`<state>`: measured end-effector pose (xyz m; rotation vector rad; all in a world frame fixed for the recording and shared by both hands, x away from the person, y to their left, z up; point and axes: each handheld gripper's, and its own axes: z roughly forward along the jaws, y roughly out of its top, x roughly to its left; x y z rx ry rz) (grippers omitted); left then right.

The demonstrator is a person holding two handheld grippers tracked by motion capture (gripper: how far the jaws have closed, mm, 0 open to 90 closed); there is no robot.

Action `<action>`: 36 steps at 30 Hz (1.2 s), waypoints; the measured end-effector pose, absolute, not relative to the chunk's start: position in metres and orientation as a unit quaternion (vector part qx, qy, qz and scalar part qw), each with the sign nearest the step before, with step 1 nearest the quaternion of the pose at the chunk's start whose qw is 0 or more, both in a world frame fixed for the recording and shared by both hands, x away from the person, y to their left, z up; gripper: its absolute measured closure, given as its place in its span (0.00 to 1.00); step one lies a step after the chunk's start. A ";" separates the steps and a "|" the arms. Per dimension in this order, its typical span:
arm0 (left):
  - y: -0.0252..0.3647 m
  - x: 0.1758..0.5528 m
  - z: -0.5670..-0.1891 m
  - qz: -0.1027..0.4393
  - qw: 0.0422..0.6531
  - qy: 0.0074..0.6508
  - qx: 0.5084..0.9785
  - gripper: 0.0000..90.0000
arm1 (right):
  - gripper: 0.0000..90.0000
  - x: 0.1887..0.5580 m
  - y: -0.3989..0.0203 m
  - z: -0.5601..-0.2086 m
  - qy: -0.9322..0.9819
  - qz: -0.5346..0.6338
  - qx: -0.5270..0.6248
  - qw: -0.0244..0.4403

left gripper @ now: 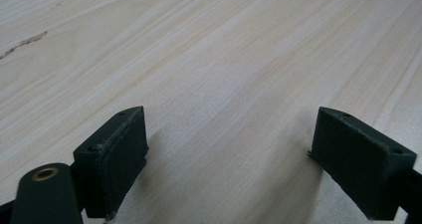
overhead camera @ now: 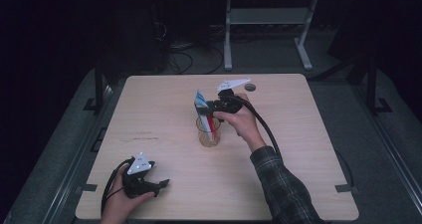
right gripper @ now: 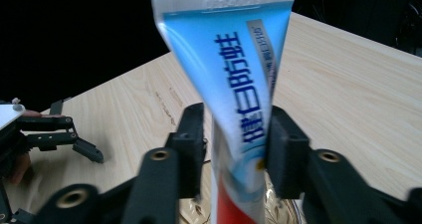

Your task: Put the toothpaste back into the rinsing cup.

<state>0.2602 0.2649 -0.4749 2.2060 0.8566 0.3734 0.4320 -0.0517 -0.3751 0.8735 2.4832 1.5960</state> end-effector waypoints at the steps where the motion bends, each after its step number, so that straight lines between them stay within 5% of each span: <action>1: 0.265 0.260 -0.475 0.145 0.364 0.333 0.857 0.15 | 0.61 0.432 -0.052 -0.375 0.809 0.514 0.284 0.033; 10: 0.264 0.261 -0.475 0.146 0.364 0.336 0.856 0.15 | 0.51 0.428 -0.071 -0.372 0.811 0.501 0.300 0.046; 36: 0.264 0.260 -0.475 0.147 0.364 0.337 0.856 0.15 | 0.46 0.394 -0.153 -0.366 0.788 0.508 0.334 0.091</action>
